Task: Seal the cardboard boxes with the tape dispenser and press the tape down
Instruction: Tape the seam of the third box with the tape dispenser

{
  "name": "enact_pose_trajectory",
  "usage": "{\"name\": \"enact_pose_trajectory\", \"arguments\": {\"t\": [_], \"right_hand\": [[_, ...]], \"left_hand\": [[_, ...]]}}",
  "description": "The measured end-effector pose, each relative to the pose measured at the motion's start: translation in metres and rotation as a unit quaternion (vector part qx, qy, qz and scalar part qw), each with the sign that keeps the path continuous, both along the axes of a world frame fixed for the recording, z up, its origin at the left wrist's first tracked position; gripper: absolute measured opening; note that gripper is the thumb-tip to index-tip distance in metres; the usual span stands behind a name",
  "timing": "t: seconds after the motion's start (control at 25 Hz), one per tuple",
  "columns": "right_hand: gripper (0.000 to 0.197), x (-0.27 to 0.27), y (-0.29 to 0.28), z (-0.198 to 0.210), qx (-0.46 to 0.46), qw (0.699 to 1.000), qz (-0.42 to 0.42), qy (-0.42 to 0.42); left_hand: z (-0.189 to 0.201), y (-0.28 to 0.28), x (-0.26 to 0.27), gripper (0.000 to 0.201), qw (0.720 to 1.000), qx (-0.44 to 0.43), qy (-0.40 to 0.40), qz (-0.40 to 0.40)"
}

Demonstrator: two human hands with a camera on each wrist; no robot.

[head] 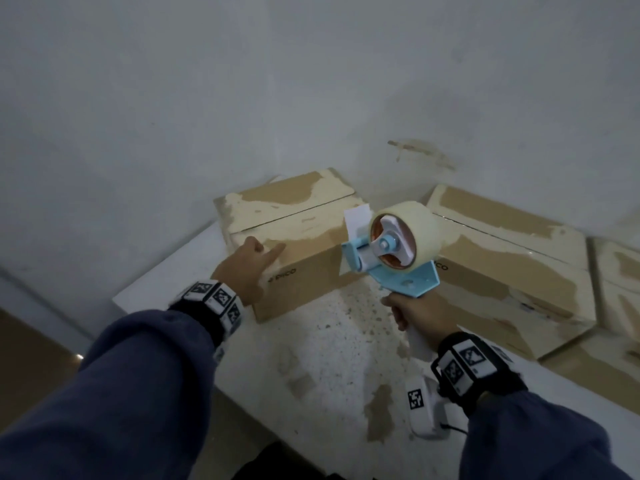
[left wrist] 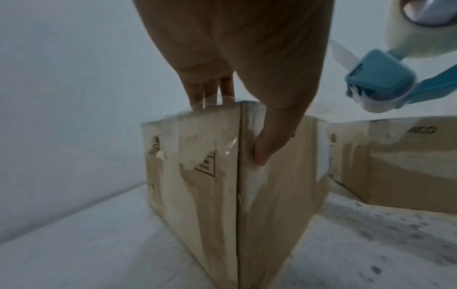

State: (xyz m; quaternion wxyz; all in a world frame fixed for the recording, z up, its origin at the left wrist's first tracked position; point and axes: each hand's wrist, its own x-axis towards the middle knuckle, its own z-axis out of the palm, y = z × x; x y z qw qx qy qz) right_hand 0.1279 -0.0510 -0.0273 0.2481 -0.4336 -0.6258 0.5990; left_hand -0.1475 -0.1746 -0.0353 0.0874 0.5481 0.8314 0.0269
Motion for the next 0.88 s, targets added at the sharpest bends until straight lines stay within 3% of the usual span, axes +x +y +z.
{"name": "enact_pose_trajectory", "arguments": {"t": [0.2, 0.28, 0.36, 0.48, 0.56, 0.64, 0.72, 0.8, 0.88], "right_hand": [[0.026, -0.016, 0.005, 0.005, 0.037, 0.999, 0.001, -0.006], [0.024, -0.026, 0.006, 0.009, 0.037, 0.999, -0.012, 0.002], [0.021, -0.036, 0.007, 0.015, 0.034, 0.999, -0.031, 0.018], [0.022, -0.049, 0.014, 0.026, 0.026, 0.997, -0.068, 0.036], [0.023, -0.054, 0.019, 0.035, 0.018, 0.994, -0.091, 0.051], [0.024, -0.056, 0.024, 0.045, 0.023, 0.993, -0.101, 0.062], [0.023, -0.056, 0.027, 0.052, 0.042, 0.992, -0.106, 0.055], [0.019, -0.058, 0.031, 0.056, 0.060, 0.989, -0.130, 0.037], [0.016, -0.060, 0.032, 0.059, 0.060, 0.986, -0.153, 0.030]], "left_hand": [[-0.002, -0.038, -0.054, 0.064, 1.000, -0.006, 0.020, -0.005], [0.011, -0.033, -0.061, 0.049, 0.999, -0.001, 0.032, -0.006], [0.026, -0.009, -0.049, 0.054, 0.999, 0.020, 0.026, -0.040], [0.045, 0.041, -0.021, 0.065, 0.993, 0.001, -0.052, -0.109], [0.059, 0.075, -0.009, 0.055, 0.983, 0.022, -0.165, -0.080], [0.074, 0.107, -0.001, 0.056, 0.930, 0.044, -0.364, 0.006], [0.090, 0.132, 0.009, 0.073, 0.830, 0.031, -0.553, 0.067], [0.099, 0.153, 0.014, 0.084, 0.743, 0.016, -0.667, 0.063], [0.102, 0.168, 0.015, 0.084, 0.697, 0.003, -0.716, 0.048]]}}
